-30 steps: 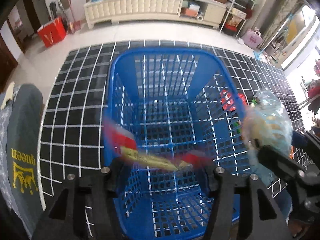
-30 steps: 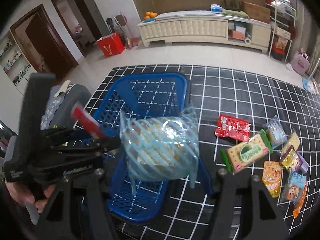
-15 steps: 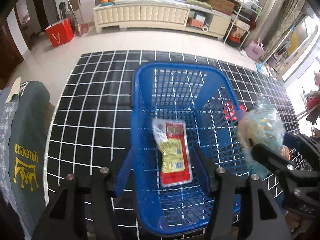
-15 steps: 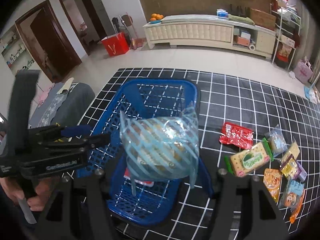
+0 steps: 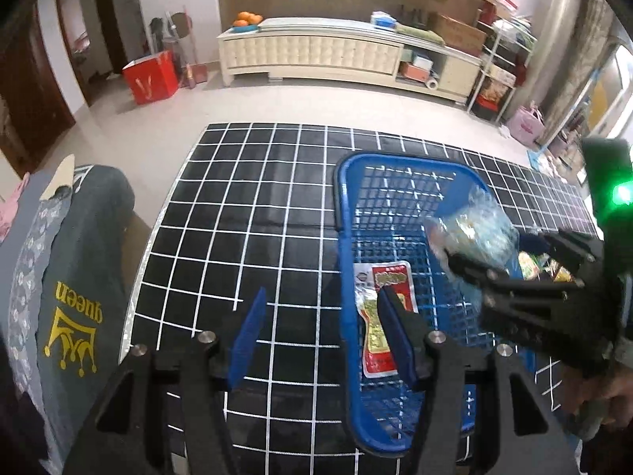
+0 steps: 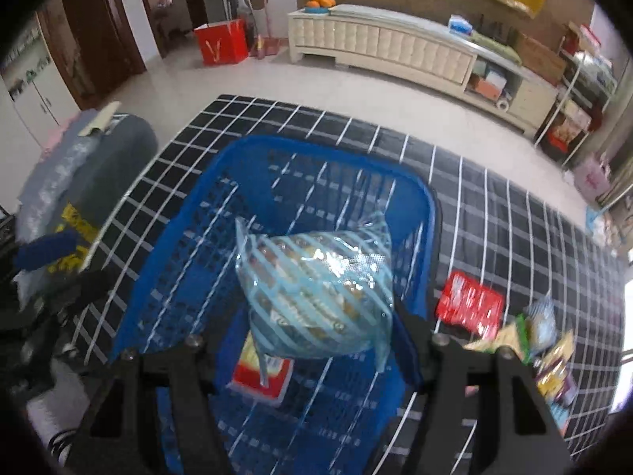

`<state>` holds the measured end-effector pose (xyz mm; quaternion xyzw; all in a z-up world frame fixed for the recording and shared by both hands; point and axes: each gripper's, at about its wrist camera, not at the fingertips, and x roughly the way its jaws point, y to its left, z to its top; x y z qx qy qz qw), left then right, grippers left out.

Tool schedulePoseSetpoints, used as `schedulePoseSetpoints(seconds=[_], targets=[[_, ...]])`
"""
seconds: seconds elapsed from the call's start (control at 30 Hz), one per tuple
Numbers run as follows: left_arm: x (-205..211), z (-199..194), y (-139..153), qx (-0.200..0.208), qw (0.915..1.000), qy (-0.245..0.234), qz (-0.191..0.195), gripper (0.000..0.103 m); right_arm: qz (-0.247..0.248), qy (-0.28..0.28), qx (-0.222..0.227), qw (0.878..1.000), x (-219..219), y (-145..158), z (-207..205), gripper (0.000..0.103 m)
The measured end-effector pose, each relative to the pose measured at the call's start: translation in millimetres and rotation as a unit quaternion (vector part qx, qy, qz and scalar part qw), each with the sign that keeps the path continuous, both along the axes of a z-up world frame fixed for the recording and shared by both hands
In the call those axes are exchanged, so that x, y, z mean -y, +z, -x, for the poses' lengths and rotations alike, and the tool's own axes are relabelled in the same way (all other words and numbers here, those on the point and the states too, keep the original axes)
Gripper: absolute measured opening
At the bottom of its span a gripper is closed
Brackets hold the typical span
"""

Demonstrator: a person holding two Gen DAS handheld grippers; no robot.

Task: Organize snacks
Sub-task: 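Lower the striped bread bag into the basket and open the right tool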

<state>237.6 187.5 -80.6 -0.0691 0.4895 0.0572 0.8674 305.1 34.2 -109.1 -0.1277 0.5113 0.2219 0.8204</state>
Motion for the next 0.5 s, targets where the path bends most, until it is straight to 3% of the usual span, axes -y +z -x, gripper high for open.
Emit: schedulePoseSetpoints(seconds=[0.17,0.3,0.5], targets=[[-3,-3,-4,-0.005,0.9999,0.003,0.010,0.056,0.030,0.009,-0.005,1.000,-11,-11,-14,0.073],[-3,-4,-6,-0.009,0.9999,0.005,0.010,0.056,0.007,-0.008,-0.001,1.000,0,-5,-11,0.083],[5,-1,-3,-0.010,0.9998,0.009,0.017,0.056,-0.021,-0.019,0.009,1.000,16,19,5,0.084]])
